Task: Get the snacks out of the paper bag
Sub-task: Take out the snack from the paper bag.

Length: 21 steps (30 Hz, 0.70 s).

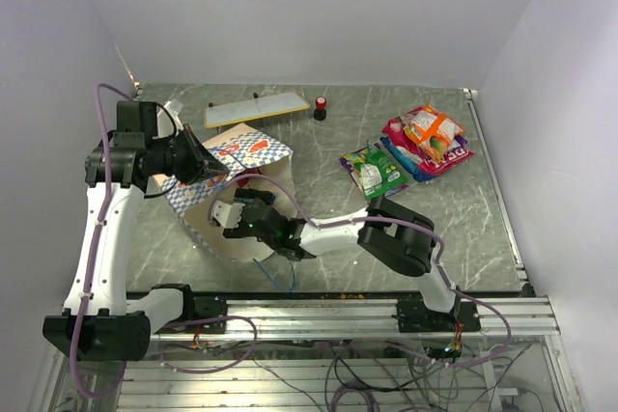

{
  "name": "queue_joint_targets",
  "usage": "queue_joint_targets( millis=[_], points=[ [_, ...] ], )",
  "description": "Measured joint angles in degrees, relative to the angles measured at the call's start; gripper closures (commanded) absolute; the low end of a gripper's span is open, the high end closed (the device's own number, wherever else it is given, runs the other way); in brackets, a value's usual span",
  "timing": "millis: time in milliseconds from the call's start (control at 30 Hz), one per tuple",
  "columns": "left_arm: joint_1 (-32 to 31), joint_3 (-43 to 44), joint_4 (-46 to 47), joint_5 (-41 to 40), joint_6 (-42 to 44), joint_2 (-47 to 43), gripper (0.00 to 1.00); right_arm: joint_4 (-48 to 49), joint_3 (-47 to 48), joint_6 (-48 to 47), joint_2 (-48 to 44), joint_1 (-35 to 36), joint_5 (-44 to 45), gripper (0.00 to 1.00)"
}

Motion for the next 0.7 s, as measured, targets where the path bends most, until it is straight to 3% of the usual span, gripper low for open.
queue_joint_targets(
  millis=[133,500,700],
  points=[
    [0.00,0.00,0.00,0.46,0.39,0.46,0.93,-1.92,2.40,0.70,2.60,-1.44,1.68,0.29],
    [-0.31,0.00,0.00,0.94,0.61,1.16,0.93,-4.76,1.97,2.78,3.21,-3.04,3.06,0.73],
    [-0.50,0.11,-0.07,0.94,0.96,1.33,0.93,-5.09,0.48,2.71,2.27,-2.75,1.57,0.87]
  ],
)
